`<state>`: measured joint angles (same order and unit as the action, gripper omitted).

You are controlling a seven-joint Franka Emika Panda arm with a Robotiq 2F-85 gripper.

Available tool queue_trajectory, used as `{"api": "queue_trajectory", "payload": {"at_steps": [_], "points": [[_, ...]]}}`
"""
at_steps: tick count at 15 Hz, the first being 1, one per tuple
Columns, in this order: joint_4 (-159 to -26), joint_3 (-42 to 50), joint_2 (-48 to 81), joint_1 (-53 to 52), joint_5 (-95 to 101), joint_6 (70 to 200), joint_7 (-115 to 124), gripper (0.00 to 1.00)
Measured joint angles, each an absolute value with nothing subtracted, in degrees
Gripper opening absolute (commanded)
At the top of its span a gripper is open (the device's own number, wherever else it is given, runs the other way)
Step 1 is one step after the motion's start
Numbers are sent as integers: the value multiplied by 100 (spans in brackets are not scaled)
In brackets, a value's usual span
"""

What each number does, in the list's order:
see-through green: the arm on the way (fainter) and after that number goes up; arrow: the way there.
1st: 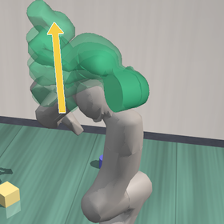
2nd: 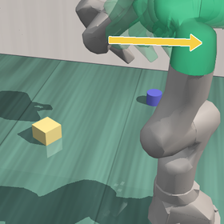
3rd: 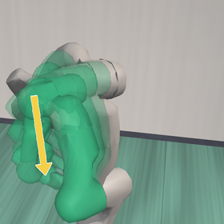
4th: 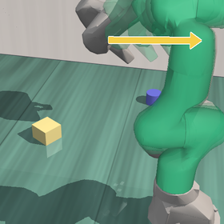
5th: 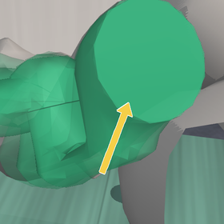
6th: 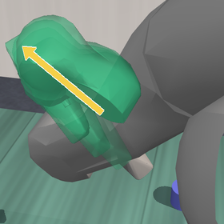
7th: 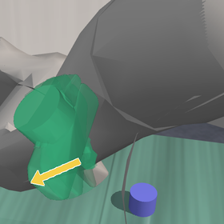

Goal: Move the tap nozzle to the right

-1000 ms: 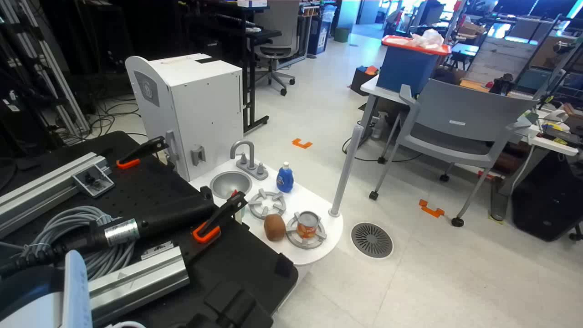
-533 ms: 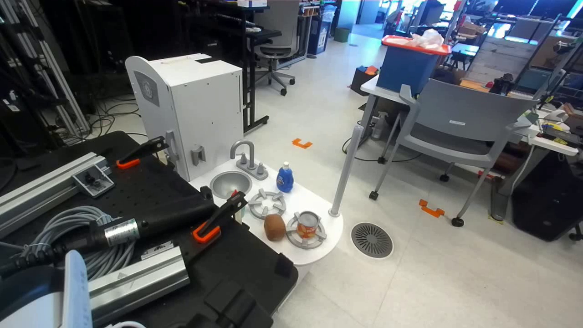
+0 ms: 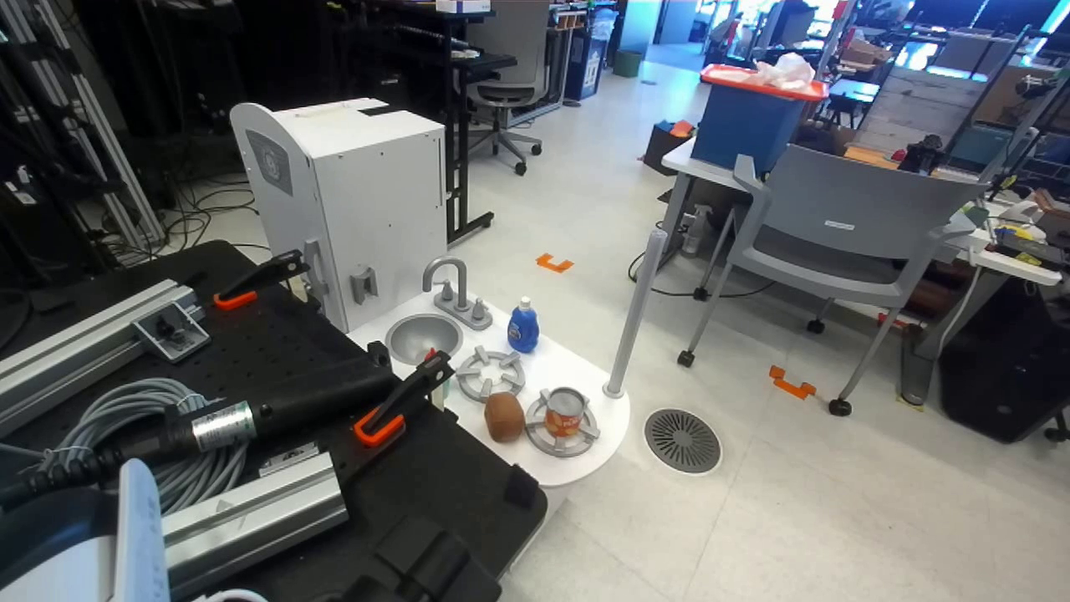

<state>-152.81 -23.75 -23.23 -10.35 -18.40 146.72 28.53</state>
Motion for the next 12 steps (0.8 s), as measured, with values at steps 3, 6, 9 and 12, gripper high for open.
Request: {"api": "queue_trajectory", "payload": {"at_steps": [3, 6, 9, 12], "points": [[-14926, -2686, -1210, -661, -1465, 15516, 2997, 100], [-14489, -2726, -88, -204, -232, 16227, 3855, 100], [-13909, -2311, 880, 12, 1200, 16333, 4882, 100], [-13216, -1305, 1751, -442, 2618, 16281, 6003, 100]]}}
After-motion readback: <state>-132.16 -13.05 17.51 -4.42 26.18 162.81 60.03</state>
